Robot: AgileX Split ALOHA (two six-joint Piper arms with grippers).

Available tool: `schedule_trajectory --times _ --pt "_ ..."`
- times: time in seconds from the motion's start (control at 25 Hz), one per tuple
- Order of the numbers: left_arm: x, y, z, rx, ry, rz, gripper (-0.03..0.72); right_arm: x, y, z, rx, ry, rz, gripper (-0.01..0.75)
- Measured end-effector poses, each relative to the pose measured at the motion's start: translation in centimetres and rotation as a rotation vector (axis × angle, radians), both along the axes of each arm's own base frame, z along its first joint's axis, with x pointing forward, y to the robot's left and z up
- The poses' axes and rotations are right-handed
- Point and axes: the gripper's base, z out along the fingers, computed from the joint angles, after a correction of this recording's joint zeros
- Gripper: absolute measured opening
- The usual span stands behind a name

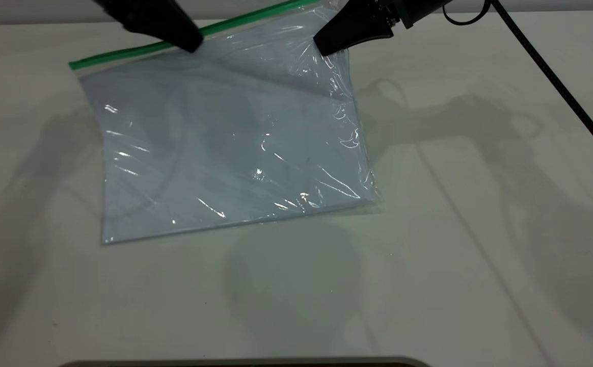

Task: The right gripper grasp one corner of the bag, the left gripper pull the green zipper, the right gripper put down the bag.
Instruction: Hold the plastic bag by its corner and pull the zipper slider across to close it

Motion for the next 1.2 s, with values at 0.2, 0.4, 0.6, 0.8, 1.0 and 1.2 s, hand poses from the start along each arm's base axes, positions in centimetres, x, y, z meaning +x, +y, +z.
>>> schedule_trajectory --times 0.2,0.4,0.6,0.8,1.0,1.2 --pt "-0.2 1.2 -0.3 0.056 0.051 0.016 0.061 0.0 0.0 -0.1 -0.009 0.002 0.005 0.033" --pt "-0.6 1.9 -0.7 0.143 0.094 -0.002 0.061 -0.1 -0.1 -0.2 -0.021 0.001 0.013 0.033" --pt "-1.0 2.5 -1.0 0.213 0.143 -0.007 0.061 -0.1 -0.1 -0.2 -0.023 0.004 0.017 0.033" --pt "-1.5 3.3 -1.3 0.313 0.188 -0.021 0.063 -0.2 -0.1 -0.2 -0.027 0.008 0.024 0.033" --pt "-1.9 4.2 -1.5 0.393 0.216 -0.061 0.063 -0.2 -0.3 -0.2 -0.027 0.015 0.020 0.033" --pt "-2.0 4.6 -1.6 0.433 0.222 -0.086 0.063 -0.1 -0.5 -0.2 -0.029 0.016 0.018 0.033"
